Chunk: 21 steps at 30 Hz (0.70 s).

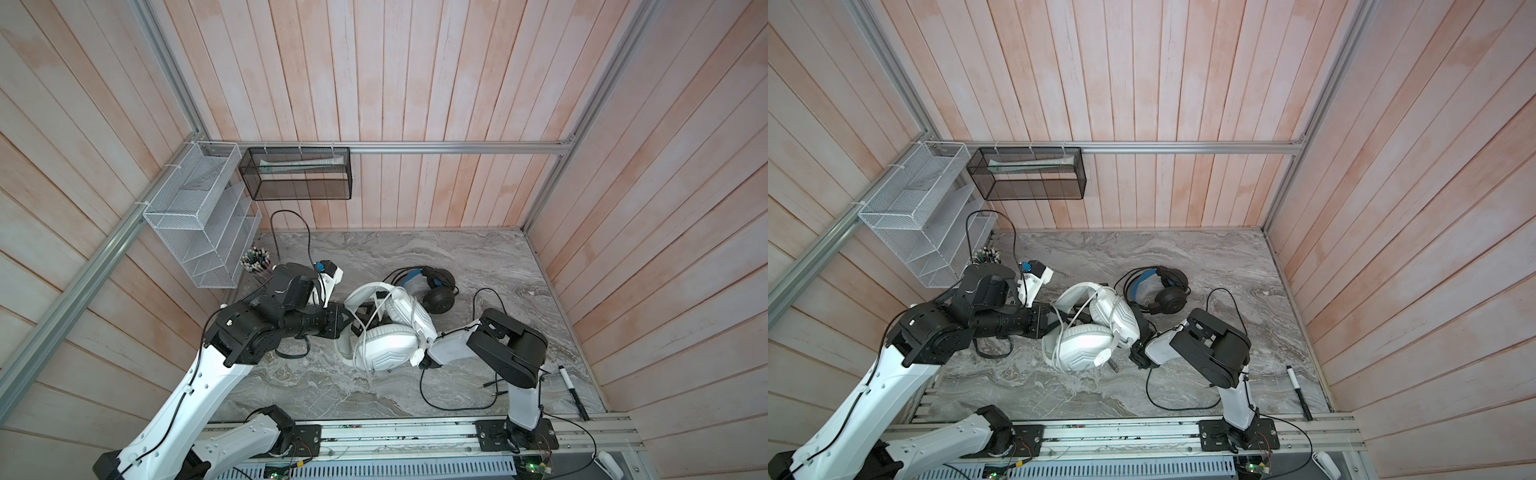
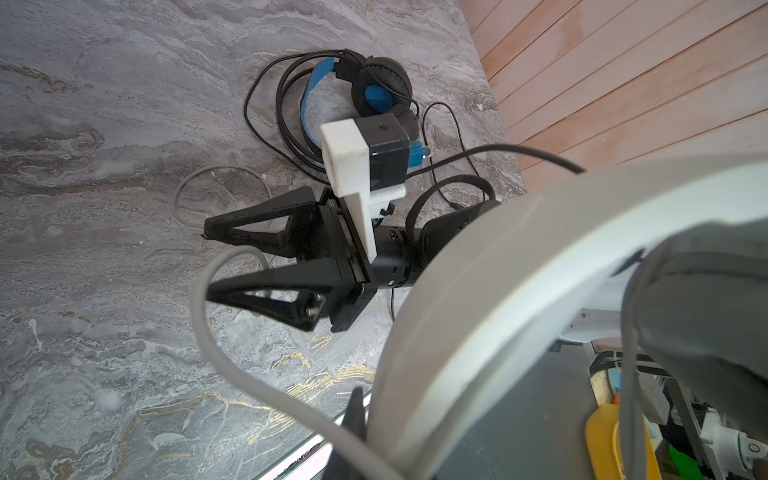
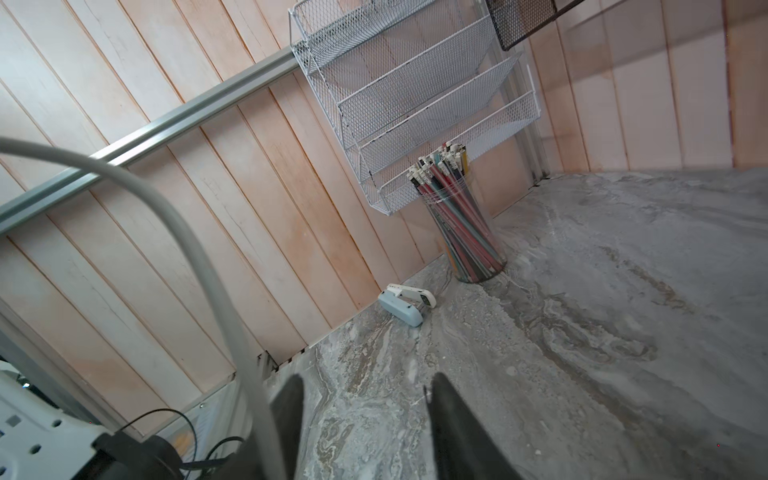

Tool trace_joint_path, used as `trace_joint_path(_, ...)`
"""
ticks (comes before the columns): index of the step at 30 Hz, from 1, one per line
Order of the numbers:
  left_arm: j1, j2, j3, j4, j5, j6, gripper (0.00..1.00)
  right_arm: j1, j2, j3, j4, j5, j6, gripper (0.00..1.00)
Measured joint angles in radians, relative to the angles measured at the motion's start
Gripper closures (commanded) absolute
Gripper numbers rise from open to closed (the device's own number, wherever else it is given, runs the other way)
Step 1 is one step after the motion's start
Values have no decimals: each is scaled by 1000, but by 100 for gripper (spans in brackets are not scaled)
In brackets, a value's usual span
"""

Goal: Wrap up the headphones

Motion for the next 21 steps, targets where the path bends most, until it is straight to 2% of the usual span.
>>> trace_joint_path(1,0,-3,-4,5,6,-1,100,-10,-7,1,-18,11,-3,89)
trace_joint_path(5,-2,-29,-47,24,29,-8,100,-77,-80,6,-140,76,-52,100)
trace_joint_path(14,-26,-58,-142,33,19,-16,100,-134,-395,58,-452,300,-282,100)
trace_joint_path(21,-32,-79,-143,15,-83,-16,100,-237,-512,69,-579,367,-371,100)
